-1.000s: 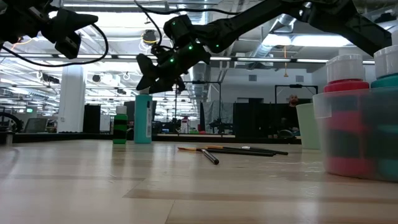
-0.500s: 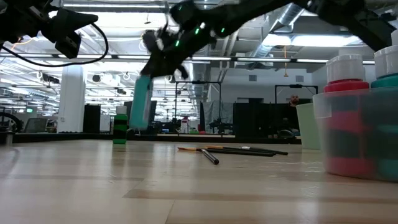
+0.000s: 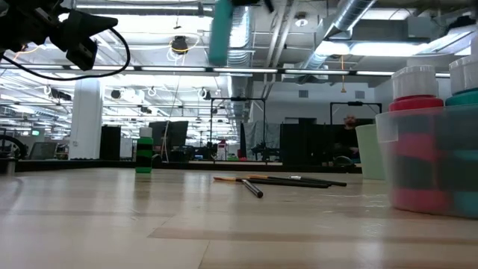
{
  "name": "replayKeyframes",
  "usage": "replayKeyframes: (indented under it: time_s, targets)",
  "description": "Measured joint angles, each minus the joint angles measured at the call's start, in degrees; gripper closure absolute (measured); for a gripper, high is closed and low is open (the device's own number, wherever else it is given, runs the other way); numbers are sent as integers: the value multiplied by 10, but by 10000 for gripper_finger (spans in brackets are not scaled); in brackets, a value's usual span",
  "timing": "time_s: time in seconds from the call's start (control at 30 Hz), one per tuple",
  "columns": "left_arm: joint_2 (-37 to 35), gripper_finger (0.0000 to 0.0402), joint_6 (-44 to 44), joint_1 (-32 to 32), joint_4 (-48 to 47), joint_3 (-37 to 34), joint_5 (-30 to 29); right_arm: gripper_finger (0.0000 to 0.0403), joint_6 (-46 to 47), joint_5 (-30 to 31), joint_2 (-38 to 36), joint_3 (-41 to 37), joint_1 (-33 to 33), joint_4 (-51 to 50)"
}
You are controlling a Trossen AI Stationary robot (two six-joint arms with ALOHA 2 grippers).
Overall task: Pick & Place Paint Supplies
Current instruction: Put the light blue paint bottle into the transparent bin
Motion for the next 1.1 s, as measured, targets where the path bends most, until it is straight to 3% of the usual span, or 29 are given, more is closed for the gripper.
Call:
replayKeyframes:
  time_s: [0.17,0.33,0.67,0.8,1.1]
  targets:
    - [0,270,0,0,0,0,0,309,18,103,-86,0,69,-122]
    - [0,270,0,0,1,0,0,309,98,222,-152,0,167,-230]
    - [0,270,0,0,4,0,0,309,427,471,-170,0,407,-486]
    - [0,270,0,0,5,0,0,309,567,508,-141,-3,477,-565]
    - [2,270,0,0,8,0,0,309,753,530,-125,-117,550,-561]
